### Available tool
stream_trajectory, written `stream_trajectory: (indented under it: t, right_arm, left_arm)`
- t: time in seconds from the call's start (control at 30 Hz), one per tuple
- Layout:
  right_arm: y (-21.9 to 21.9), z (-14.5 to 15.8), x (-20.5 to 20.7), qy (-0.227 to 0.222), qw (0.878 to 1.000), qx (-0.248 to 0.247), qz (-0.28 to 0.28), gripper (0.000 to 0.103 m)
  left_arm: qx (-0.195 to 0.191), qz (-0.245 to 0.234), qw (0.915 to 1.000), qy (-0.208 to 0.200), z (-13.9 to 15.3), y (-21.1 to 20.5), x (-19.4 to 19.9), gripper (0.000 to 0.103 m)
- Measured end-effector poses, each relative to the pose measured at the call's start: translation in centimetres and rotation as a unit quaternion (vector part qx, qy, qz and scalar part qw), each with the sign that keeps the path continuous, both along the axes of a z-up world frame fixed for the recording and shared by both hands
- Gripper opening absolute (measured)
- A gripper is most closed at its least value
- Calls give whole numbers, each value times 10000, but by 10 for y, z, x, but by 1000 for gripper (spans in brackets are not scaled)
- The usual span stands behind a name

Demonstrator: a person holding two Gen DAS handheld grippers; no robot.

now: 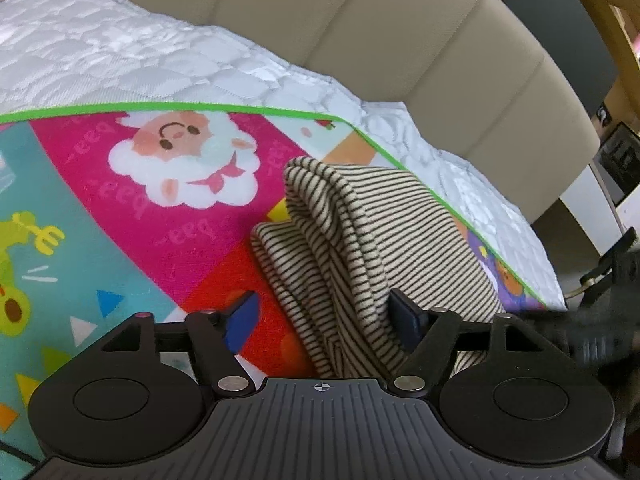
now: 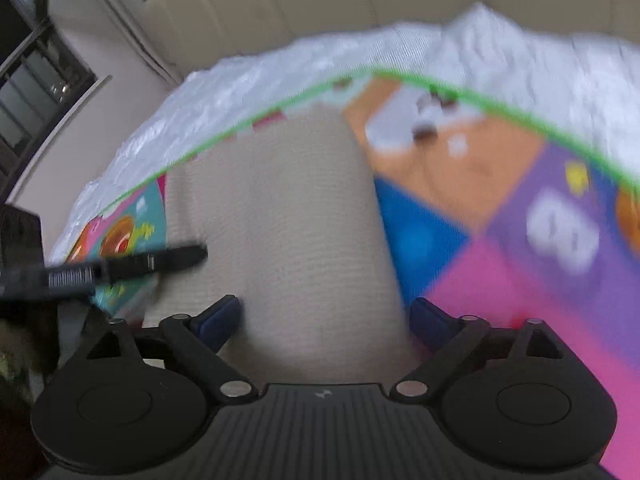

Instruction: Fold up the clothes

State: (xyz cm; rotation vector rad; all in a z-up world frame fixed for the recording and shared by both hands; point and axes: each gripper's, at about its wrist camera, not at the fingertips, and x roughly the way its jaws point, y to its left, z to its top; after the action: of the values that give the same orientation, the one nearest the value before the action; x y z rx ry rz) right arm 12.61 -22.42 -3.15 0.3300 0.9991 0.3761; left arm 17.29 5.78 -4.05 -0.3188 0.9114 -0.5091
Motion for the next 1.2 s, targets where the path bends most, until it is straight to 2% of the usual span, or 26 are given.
stream_trajectory:
  t: [0.07, 0.1, 0.2, 0.23, 0.3, 0.4, 0.47, 0.53, 0.6, 0.67, 0.73, 0.8, 0.83, 0.87, 0.93, 0.97, 1.03, 1.07, 1.17, 1.2]
  right_arm:
    - [7, 0, -9, -117, 9998, -131, 66, 94]
    - [12, 2, -13, -211, 9994, -228, 141, 82]
    - [25, 22, -26, -571, 9973, -284, 353, 67]
    - [26, 24, -29, -547, 9973, -238, 435, 67]
    - [31, 20, -31, -395, 9964, -482, 574, 67]
    - [30, 18, -26, -321, 9957, -568, 657, 70]
    - [19, 25, -18, -339, 9978, -313, 486, 74]
    - [8, 39, -5, -523, 9983, -97, 239, 85]
    - [-2, 52, 12, -721, 9974, 59, 22, 86]
    - [-5, 56, 38, -732, 9971, 174, -100, 87]
    - [0, 46, 70, -535, 9979, 255, -244, 87]
    - [8, 27, 95, -62, 9979, 532, -366, 87]
    - [12, 16, 106, 218, 9964, 705, -423, 84]
    - [18, 11, 111, 324, 9953, 800, -430, 76]
    - [31, 19, 103, 21, 9968, 755, -249, 63]
    - [35, 27, 97, -237, 9974, 679, -35, 60]
    - [45, 42, 84, -752, 9950, 525, 392, 57]
    - [46, 43, 82, -848, 9946, 398, 456, 57]
    - [33, 23, 94, -500, 9986, -175, 57, 56]
    - [29, 16, 97, -406, 9989, -216, -40, 56]
  left_arm:
    - [-14, -13, 10000, 39, 0, 0, 0, 82]
    - [-32, -25, 10000, 58, -1, 0, 0, 82]
    - [-87, -62, 9999, 115, -1, 1, -1, 79]
    - [-105, -74, 9998, 133, -1, 1, -1, 79]
    - [-141, -98, 9997, 171, -2, 2, -1, 77]
    - [-196, -135, 9995, 227, -2, 2, -1, 80]
    - [-109, -127, 9997, 164, 1, 3, -2, 80]
    - [0, -128, 9999, 117, 2, 3, -2, 84]
    - [-6, -144, 9998, 165, 0, 2, -1, 84]
    - [-11, -162, 9997, 176, -1, 3, 0, 84]
    - [-22, -171, 9997, 185, -1, 3, 0, 84]
    - [-33, -182, 9997, 186, -2, 4, 1, 84]
    - [-39, -188, 9996, 185, -2, 4, 1, 84]
    - [-48, -189, 9996, 193, -3, 5, 1, 84]
    - [-63, -177, 9996, 219, -6, 7, 2, 85]
    - [-65, -163, 9996, 225, -6, 9, 2, 85]
    - [-83, -130, 9996, 232, -5, 13, 2, 87]
    - [-85, -131, 9996, 238, -5, 14, 2, 88]
    - [51, -215, 9997, 138, -4, 7, 0, 89]
    - [64, -240, 9996, 108, -4, 6, 0, 89]
